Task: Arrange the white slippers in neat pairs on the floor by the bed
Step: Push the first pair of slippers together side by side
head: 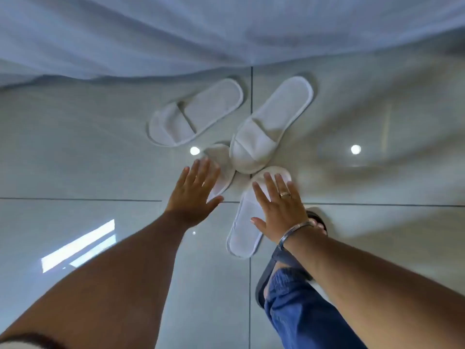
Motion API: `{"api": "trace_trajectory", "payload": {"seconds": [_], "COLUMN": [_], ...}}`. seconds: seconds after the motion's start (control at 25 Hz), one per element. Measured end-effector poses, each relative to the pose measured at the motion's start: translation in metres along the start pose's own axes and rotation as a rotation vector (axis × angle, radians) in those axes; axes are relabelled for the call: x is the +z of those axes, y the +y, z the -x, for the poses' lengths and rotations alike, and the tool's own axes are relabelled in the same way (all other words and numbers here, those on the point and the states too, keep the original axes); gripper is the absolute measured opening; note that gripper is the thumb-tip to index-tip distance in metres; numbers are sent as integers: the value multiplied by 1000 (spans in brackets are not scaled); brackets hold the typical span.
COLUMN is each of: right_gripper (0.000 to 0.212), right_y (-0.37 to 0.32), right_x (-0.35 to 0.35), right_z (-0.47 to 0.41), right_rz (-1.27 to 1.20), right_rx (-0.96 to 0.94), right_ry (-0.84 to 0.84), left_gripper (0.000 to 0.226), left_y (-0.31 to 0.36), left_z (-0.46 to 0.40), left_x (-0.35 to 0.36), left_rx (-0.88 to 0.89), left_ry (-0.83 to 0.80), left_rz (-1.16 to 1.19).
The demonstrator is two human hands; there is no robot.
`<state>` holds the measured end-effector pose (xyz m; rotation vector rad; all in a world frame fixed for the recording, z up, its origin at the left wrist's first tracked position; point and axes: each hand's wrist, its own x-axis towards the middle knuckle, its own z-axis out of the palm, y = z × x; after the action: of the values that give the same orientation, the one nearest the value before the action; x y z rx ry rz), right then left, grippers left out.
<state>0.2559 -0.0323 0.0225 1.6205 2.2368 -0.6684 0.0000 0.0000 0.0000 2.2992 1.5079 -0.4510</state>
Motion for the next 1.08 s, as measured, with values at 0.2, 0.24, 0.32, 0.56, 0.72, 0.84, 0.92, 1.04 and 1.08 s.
{"api": "trace_trajectory", "payload": {"seconds": [0.2, 0.24, 0.32, 0.56, 0.72, 0.84, 0.92, 1.04, 1.08], "right_gripper": [90, 90, 92, 95, 95, 98, 104, 110, 110], "right_y": [-15, -19, -22, -23, -25, -28, -34, -53, -59], "right_x": [62, 64, 61, 59, 59, 55, 54, 57, 57], "right_z": [-16, -16, -17, -15, -18, -18, -15, -11, -13], "right_rz": [-1, -1, 4, 13, 22, 28, 26, -13, -31], "right_rx": [79, 104, 118, 144, 170, 189, 181, 197, 202], "right_ry": [93, 99, 100, 68, 30, -12, -43, -51, -52], "left_gripper": [73, 73, 72, 66, 64, 62, 60, 57, 56], "left_y": [-15, -15, -17, -15, -16, -24, -39, -83, -103], "left_z": [-17, -15, -13, -13, -14, -12, -10, 3, 10], "left_x": [64, 63, 58, 56, 52, 48, 46, 41, 40], "left_rx": [77, 96, 114, 137, 133, 208, 373, 611, 678], "left_ry": [220, 237, 271, 243, 219, 206, 184, 132, 112], "left_rz": [-24, -22, -9, 19, 32, 7, -56, -147, -185]}}
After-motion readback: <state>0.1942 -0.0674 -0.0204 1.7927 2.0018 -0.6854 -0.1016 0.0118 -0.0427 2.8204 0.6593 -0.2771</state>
